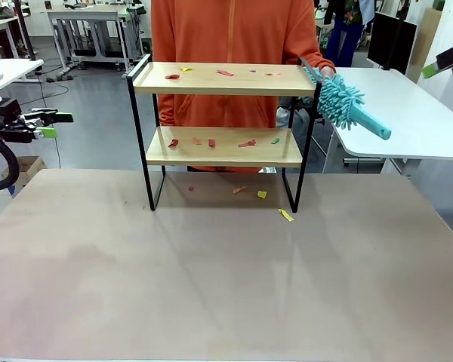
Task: Clean the shelf.
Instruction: Pick up the Duster handed by the human.
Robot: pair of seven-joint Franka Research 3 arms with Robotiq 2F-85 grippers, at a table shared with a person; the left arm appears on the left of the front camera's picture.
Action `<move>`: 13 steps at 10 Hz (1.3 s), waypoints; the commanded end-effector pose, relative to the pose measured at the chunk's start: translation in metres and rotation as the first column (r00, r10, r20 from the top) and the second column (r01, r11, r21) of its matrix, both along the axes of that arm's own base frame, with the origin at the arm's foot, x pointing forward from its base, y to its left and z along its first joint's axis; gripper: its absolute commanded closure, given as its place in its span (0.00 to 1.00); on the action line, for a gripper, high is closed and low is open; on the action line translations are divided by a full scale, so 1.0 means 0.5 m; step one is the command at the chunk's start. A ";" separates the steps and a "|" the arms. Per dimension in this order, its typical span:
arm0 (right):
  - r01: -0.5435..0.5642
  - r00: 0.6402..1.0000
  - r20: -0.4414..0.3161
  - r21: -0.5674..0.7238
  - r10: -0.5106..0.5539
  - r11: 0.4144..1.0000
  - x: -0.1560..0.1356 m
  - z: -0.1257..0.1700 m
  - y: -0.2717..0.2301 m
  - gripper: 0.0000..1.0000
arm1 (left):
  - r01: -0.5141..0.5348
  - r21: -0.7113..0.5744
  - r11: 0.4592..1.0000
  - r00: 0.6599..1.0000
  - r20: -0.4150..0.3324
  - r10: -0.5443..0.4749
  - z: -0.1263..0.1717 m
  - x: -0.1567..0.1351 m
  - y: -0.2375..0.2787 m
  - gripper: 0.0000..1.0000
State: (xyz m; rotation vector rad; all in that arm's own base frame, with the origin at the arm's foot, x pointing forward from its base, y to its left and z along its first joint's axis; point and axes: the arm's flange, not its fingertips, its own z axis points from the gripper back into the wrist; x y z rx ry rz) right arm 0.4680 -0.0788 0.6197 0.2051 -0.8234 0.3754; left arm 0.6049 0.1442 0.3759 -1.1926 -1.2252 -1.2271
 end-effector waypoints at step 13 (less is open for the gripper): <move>0.055 0.981 -0.177 -0.141 -0.080 0.989 -0.067 -0.029 0.296 0.00 | -0.003 0.004 1.000 1.000 0.016 0.003 0.004 -0.003 -0.003 0.00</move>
